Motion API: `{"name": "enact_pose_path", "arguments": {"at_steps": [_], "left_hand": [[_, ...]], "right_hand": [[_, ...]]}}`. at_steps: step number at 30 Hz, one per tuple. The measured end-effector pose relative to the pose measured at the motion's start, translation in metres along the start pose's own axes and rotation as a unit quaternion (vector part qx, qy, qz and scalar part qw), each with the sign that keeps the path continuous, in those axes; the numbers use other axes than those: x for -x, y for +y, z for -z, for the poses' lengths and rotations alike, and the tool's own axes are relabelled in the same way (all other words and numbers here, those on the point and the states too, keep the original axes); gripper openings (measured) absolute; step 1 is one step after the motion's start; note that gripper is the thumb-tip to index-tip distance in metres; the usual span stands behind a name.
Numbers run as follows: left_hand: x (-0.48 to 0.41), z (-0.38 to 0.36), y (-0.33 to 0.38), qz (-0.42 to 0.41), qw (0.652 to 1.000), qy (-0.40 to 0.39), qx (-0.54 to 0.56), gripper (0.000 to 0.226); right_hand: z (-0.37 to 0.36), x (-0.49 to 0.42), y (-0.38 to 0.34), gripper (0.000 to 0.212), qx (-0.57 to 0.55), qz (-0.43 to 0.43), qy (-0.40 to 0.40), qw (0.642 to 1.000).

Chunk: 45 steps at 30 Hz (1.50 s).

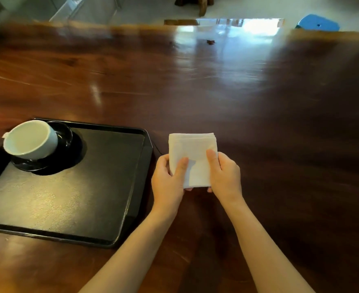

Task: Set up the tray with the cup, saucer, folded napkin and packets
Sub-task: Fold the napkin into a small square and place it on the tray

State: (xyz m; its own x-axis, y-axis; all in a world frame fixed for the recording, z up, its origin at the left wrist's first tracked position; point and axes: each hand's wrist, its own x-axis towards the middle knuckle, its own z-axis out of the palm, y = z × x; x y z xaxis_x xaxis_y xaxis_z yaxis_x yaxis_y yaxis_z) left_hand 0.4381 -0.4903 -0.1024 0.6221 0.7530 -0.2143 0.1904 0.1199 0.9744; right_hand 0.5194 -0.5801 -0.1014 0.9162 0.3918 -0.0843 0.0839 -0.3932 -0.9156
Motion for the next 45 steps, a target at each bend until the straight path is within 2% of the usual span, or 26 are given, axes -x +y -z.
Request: {"name": "enact_pose_path", "arguments": {"at_steps": [4,12,16,19,21,25,27,30,33,38,42,45], "left_hand": [[0.002,0.024,0.023,-0.035,0.999,0.033,-0.025,0.014],[-0.004,0.096,0.063,-0.050,0.995,0.083,-0.030,0.007],[-0.018,0.134,0.075,-0.028,0.998,0.039,-0.030,0.013],[-0.036,0.165,0.075,0.010,0.997,0.006,-0.074,0.022],[-0.051,0.186,0.069,0.027,0.994,-0.005,-0.104,0.026],[-0.078,0.218,0.049,0.051,0.985,-0.038,-0.158,0.027],[-0.089,0.230,0.036,0.056,0.977,-0.065,-0.194,0.028],[-0.105,0.244,0.019,0.061,0.955,-0.109,-0.270,0.052],[-0.118,0.249,0.009,0.037,0.952,-0.132,-0.273,0.049],[-0.125,0.249,-0.006,0.026,0.949,-0.139,-0.281,0.034],[-0.116,0.249,-0.019,-0.002,0.947,-0.121,-0.299,0.049],[-0.114,0.250,-0.024,-0.023,0.948,-0.110,-0.298,0.048]], "right_hand": [[-0.014,0.003,-0.026,0.027,-0.029,0.012,-0.025,0.999],[-0.068,0.017,-0.085,0.028,-0.087,0.006,-0.054,0.995],[-0.099,0.020,-0.104,0.022,-0.107,-0.016,-0.062,0.992],[-0.123,0.020,-0.107,0.012,-0.113,-0.030,-0.062,0.991],[-0.140,0.019,-0.108,0.013,-0.111,-0.036,-0.058,0.992],[-0.183,0.013,-0.101,0.010,-0.054,-0.094,-0.049,0.993],[-0.204,0.008,-0.097,0.022,-0.006,-0.124,-0.038,0.992],[-0.230,0.004,-0.097,0.029,0.042,-0.131,-0.016,0.990],[-0.246,0.002,-0.096,0.030,0.078,-0.141,-0.005,0.987],[-0.259,0.006,-0.092,0.029,0.144,-0.177,-0.012,0.974],[-0.264,0.013,-0.086,0.032,0.200,-0.179,-0.004,0.963],[-0.266,0.018,-0.082,0.037,0.199,-0.168,-0.001,0.965]]}}
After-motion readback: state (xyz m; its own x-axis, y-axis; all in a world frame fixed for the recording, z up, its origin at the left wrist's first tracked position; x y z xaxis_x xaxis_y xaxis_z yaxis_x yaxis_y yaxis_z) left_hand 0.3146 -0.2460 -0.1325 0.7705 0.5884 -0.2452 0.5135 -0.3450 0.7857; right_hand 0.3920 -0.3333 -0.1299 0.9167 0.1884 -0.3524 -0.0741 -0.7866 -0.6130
